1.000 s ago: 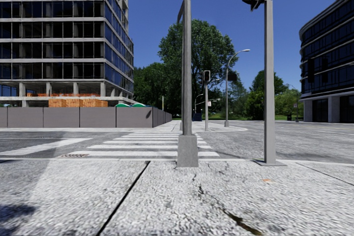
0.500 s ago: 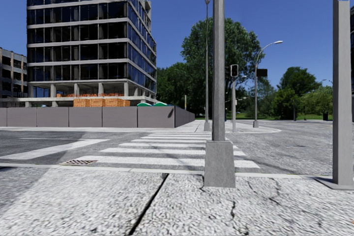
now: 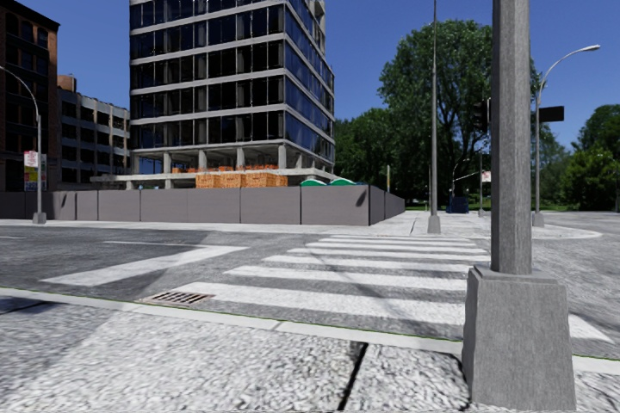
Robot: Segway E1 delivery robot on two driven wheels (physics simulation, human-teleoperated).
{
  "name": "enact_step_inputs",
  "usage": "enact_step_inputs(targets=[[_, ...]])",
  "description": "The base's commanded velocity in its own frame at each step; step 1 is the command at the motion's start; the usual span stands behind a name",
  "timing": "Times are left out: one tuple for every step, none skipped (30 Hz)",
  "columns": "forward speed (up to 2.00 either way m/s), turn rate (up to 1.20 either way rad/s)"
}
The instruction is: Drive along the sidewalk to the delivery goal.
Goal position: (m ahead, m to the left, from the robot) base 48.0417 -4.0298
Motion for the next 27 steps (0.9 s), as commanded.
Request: enact_step_inputs(targets=[[1.58,0.49],[1.58,0.48],[1.58,0.41],[1.58,0.41],[1.58,0.25],[1.58,0.07],[1.58,0.0],[1.58,0.0],[1.58,0.0],[1.59,0.0],[1.59,0.0],[1.59,0.0],[1.59,-0.08],[1.59,-0.08],[1.6,-0.25],[1.6,-0.3],[1.6,-0.32],[1.6,-0.32],[1.6,-0.32],[1.6,-0.32],[1.6,-0.32],[1.6,-0.32],[1.6,-0.32],[1.6,-0.32],[1.6,-0.32],[1.6,-0.33],[1.6,-0.33]])
